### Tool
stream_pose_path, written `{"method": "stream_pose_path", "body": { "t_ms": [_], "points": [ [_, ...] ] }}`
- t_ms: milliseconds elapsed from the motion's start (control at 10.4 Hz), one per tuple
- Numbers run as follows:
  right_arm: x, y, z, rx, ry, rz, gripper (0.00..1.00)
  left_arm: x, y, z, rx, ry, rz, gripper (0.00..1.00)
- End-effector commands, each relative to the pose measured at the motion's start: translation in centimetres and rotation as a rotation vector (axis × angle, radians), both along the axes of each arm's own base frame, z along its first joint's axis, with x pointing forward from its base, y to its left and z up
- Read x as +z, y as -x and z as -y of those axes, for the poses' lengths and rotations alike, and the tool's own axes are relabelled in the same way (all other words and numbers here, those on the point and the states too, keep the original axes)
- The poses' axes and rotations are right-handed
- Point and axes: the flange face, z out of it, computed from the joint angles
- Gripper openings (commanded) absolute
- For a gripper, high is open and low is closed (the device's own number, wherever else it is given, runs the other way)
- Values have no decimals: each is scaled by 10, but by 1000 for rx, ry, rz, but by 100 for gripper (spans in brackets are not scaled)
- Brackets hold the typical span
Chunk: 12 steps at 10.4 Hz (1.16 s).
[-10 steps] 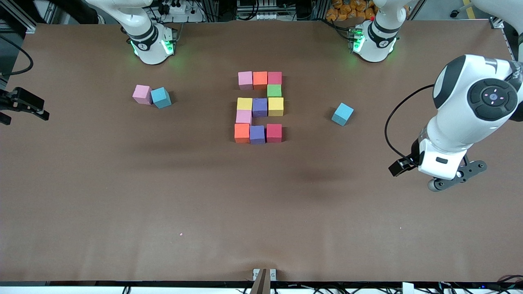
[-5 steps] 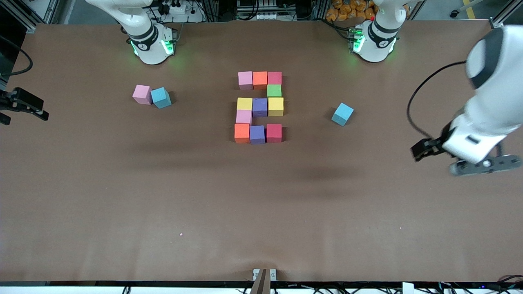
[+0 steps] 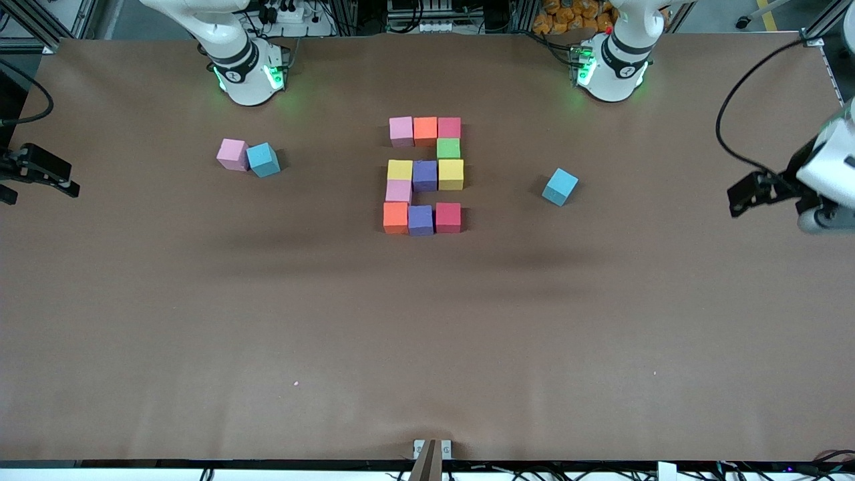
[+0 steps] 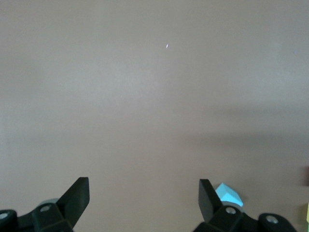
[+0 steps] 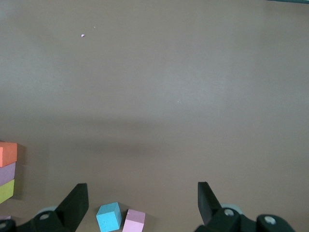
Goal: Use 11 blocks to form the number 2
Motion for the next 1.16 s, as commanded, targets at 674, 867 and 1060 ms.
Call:
{"method": "stream_pose_path", "body": {
  "t_ms": [674, 867, 1060],
  "points": [
    [-2, -1, 8, -16, 10, -8, 100, 18, 28, -13, -10, 39, 5, 100],
    [-1, -2, 9, -22, 8, 0, 100, 17, 29, -15, -58, 46, -10, 100],
    [-2, -1, 8, -22, 9, -7, 100, 15, 30, -16, -50, 52, -25, 100]
  ]
}}
